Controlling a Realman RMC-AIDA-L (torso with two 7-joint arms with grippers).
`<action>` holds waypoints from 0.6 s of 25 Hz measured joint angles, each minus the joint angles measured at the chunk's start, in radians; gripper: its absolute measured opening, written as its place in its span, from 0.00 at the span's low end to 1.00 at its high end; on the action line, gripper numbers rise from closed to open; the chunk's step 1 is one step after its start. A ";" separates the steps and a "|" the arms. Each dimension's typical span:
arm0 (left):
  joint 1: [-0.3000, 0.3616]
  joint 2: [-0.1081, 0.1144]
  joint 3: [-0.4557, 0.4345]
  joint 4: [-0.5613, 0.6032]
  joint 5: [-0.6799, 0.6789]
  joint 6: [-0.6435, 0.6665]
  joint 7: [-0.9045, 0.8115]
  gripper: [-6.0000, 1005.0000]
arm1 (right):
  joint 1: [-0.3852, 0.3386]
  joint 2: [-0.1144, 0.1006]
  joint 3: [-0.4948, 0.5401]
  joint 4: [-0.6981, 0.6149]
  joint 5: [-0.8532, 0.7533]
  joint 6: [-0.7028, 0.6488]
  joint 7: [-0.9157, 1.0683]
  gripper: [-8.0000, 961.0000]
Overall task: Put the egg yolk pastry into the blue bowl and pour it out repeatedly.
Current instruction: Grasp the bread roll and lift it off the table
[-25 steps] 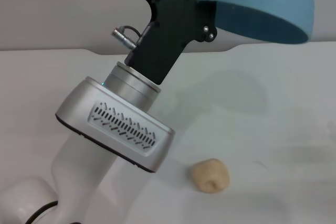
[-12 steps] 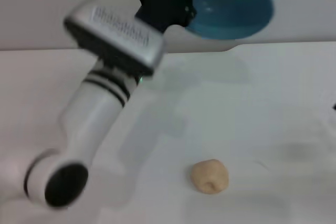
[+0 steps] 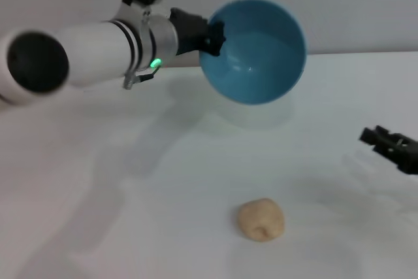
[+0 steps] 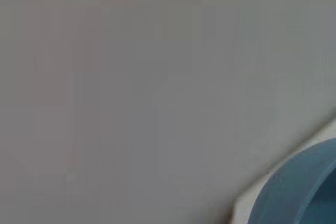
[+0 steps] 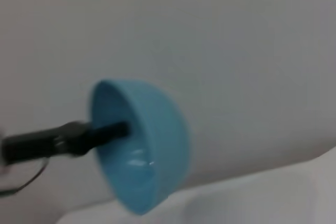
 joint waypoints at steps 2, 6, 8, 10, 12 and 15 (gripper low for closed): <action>-0.025 0.004 -0.057 0.006 0.032 -0.108 -0.020 0.01 | 0.002 0.001 -0.068 -0.057 -0.023 -0.027 0.066 0.43; -0.095 0.006 -0.210 0.012 0.235 -0.373 -0.154 0.01 | 0.009 0.004 -0.154 -0.174 -0.107 -0.091 0.207 0.43; -0.127 0.006 -0.250 0.012 0.350 -0.476 -0.232 0.01 | 0.017 0.005 -0.187 -0.227 -0.151 -0.125 0.277 0.43; -0.162 0.006 -0.282 0.005 0.470 -0.615 -0.308 0.01 | 0.027 0.007 -0.244 -0.289 -0.185 -0.155 0.344 0.43; -0.168 0.006 -0.286 0.001 0.490 -0.649 -0.318 0.01 | 0.034 0.008 -0.299 -0.334 -0.198 -0.161 0.396 0.43; -0.183 0.009 -0.289 -0.008 0.517 -0.745 -0.325 0.01 | 0.045 0.008 -0.349 -0.386 -0.219 -0.162 0.450 0.43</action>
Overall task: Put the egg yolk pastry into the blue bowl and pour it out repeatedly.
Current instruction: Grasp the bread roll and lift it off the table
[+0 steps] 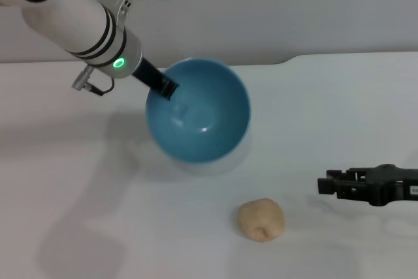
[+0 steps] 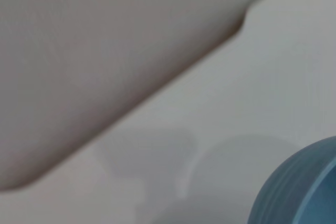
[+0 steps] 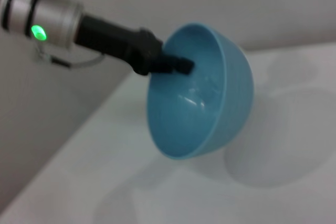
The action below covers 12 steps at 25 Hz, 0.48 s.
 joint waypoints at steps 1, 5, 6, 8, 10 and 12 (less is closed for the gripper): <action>-0.008 0.001 0.000 -0.003 0.010 -0.040 -0.001 0.01 | 0.008 0.000 -0.026 -0.030 -0.014 0.000 0.031 0.43; -0.036 0.002 0.002 -0.007 0.048 -0.158 -0.004 0.01 | 0.054 -0.002 -0.109 -0.141 -0.105 -0.001 0.173 0.43; -0.040 0.002 0.005 -0.008 0.052 -0.176 -0.003 0.01 | 0.065 -0.002 -0.126 -0.162 -0.123 -0.001 0.200 0.43; -0.046 0.001 0.019 -0.008 0.053 -0.210 0.003 0.01 | 0.092 -0.003 -0.165 -0.197 -0.162 -0.002 0.249 0.43; -0.048 -0.001 0.033 -0.008 0.053 -0.239 0.009 0.01 | 0.121 -0.003 -0.198 -0.211 -0.191 0.001 0.280 0.43; -0.049 -0.002 0.035 -0.008 0.051 -0.258 0.010 0.01 | 0.151 -0.003 -0.240 -0.216 -0.207 0.014 0.301 0.43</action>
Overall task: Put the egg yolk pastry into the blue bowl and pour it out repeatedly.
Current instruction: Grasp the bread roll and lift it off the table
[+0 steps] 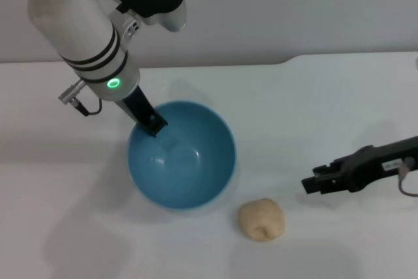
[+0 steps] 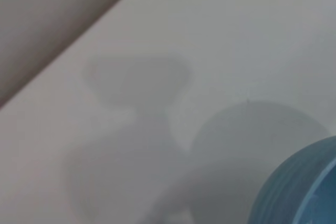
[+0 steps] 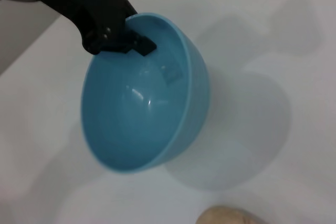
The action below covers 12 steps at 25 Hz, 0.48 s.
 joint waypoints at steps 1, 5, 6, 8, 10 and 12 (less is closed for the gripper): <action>0.000 -0.001 -0.001 0.000 -0.002 -0.008 0.000 0.01 | 0.000 0.000 0.000 0.000 0.000 0.000 0.000 0.43; 0.004 -0.002 -0.003 -0.010 -0.007 -0.035 0.001 0.01 | 0.017 0.002 -0.098 0.005 -0.005 0.050 0.017 0.43; 0.005 -0.002 -0.001 -0.012 -0.007 -0.043 0.001 0.01 | 0.020 0.003 -0.125 0.012 -0.009 0.063 0.026 0.43; 0.002 -0.002 0.015 -0.014 -0.003 -0.059 0.003 0.01 | 0.025 0.003 -0.161 0.022 -0.019 0.081 0.042 0.43; 0.001 -0.003 0.040 -0.023 -0.003 -0.061 0.003 0.01 | 0.028 0.003 -0.185 0.027 -0.028 0.090 0.053 0.43; -0.001 -0.003 0.079 -0.037 -0.003 -0.068 0.002 0.01 | 0.028 0.003 -0.190 0.029 -0.030 0.094 0.054 0.43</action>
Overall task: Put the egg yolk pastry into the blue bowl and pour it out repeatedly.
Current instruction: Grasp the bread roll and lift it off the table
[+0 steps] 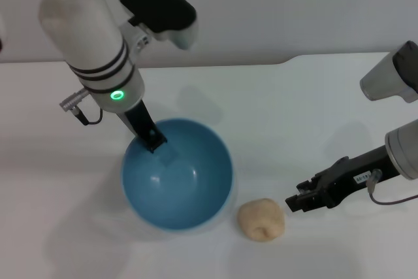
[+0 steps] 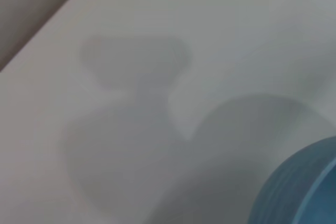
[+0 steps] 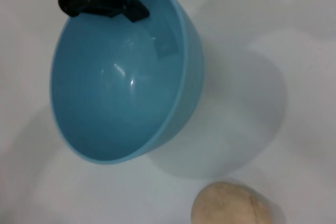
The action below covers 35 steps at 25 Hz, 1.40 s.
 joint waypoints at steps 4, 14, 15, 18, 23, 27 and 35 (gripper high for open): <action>-0.017 0.000 0.082 -0.010 0.005 -0.023 -0.011 0.01 | -0.001 0.000 -0.009 0.020 0.001 0.015 0.000 0.43; -0.023 -0.003 0.130 -0.004 0.009 -0.041 -0.023 0.01 | -0.005 0.004 -0.215 0.080 0.014 0.199 0.059 0.43; -0.021 -0.003 0.130 -0.004 0.009 -0.041 -0.023 0.01 | -0.004 0.005 -0.228 0.083 0.019 0.210 0.062 0.43; -0.008 -0.003 0.131 -0.010 0.008 -0.044 -0.024 0.01 | -0.003 0.006 -0.283 0.095 0.063 0.274 0.067 0.43; -0.003 -0.004 0.133 -0.012 0.003 -0.050 -0.024 0.01 | 0.020 0.005 -0.322 0.148 0.129 0.324 0.068 0.43; -0.002 -0.006 0.129 -0.014 0.003 -0.053 -0.024 0.01 | 0.047 0.005 -0.348 0.214 0.148 0.360 0.072 0.43; -0.002 -0.007 0.135 -0.015 0.002 -0.057 -0.024 0.01 | 0.041 0.006 -0.389 0.241 0.169 0.416 0.076 0.41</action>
